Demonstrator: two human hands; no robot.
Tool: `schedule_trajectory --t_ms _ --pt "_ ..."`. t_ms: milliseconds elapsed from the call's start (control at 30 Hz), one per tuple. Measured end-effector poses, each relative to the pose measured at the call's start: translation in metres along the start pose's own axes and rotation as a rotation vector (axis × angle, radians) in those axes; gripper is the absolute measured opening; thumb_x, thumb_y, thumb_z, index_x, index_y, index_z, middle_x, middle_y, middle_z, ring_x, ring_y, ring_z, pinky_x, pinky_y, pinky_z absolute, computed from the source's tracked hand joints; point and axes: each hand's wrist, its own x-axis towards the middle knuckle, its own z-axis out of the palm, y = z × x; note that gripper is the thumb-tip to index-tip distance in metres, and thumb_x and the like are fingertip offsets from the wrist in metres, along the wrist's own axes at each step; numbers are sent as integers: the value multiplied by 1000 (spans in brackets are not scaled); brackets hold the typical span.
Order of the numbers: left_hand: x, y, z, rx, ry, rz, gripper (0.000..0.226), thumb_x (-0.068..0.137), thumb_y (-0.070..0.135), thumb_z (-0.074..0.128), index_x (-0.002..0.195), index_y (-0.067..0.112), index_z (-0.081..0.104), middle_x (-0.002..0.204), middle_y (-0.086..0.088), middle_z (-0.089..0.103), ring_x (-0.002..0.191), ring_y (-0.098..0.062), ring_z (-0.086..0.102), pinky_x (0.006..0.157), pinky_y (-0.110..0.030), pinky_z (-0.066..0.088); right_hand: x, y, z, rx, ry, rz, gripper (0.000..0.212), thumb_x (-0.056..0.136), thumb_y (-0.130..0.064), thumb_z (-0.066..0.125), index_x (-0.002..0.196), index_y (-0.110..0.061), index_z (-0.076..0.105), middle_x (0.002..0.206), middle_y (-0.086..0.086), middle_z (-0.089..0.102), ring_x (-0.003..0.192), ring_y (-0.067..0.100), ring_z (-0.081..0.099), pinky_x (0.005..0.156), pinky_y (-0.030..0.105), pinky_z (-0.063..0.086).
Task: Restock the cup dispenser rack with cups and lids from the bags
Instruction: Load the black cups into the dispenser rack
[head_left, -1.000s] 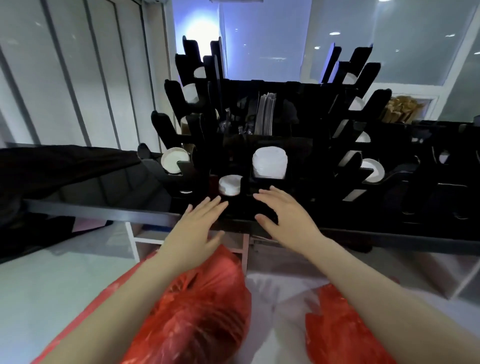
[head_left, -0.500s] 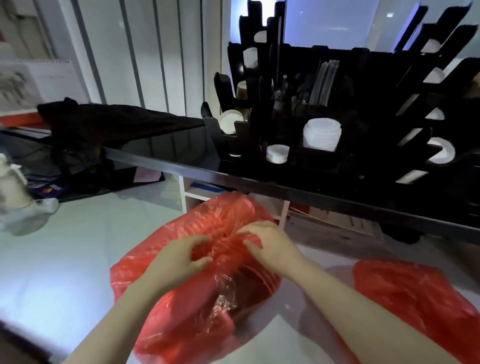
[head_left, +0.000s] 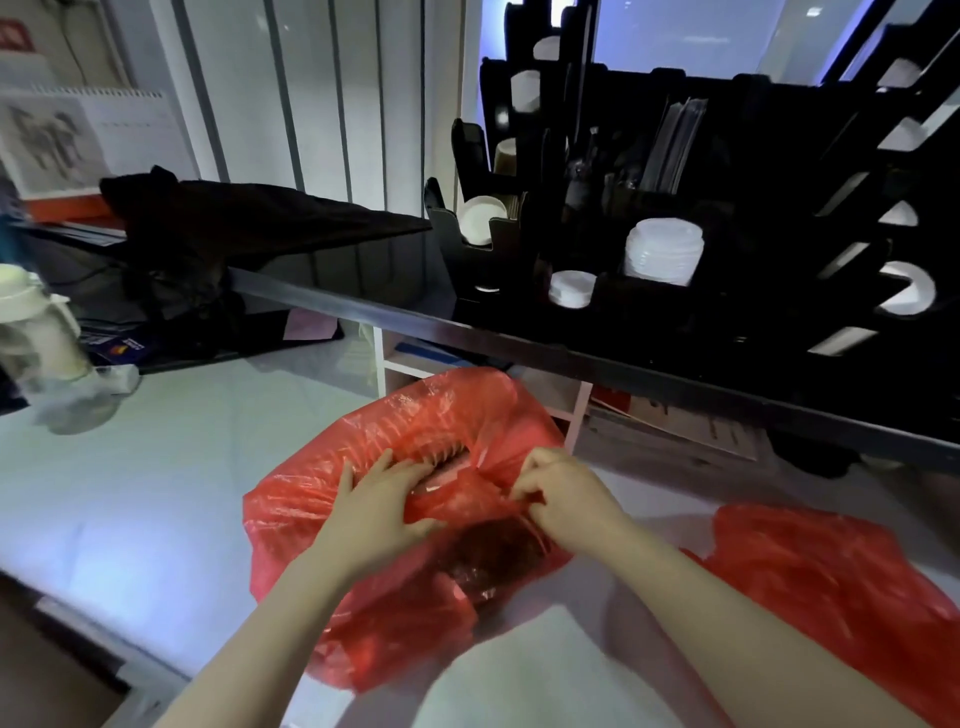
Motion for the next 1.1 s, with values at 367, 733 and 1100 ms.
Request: schedule_trajectory --t_ms 367,733,1100 --pt "5 -22 -10 -22 -24 -113 83 65 74 63 139 46 39 160 -11 6 147 -29 -11 112 -61 -5 -37 43 -13 -413 -193 52 33 80 -11 54 99 -31 72 141 -10 49 137 21 32 114 39 21" --pt "-26 -2 -22 -190 6 -140 18 75 37 77 65 33 63 157 -2 24 148 -24 3 113 -60 4 -62 78 -14 -380 -335 331 48 85 -58 46 122 -33 63 160 8 16 148 30 -8 110 63 -8" --pt "-94 18 -5 -142 21 -5 27 86 29 68 70 36 48 112 15 65 142 -12 24 117 -46 -1 -57 54 6 -145 19 11 37 91 -18 50 123 -32 63 129 -2 61 133 20 35 114 37 14"
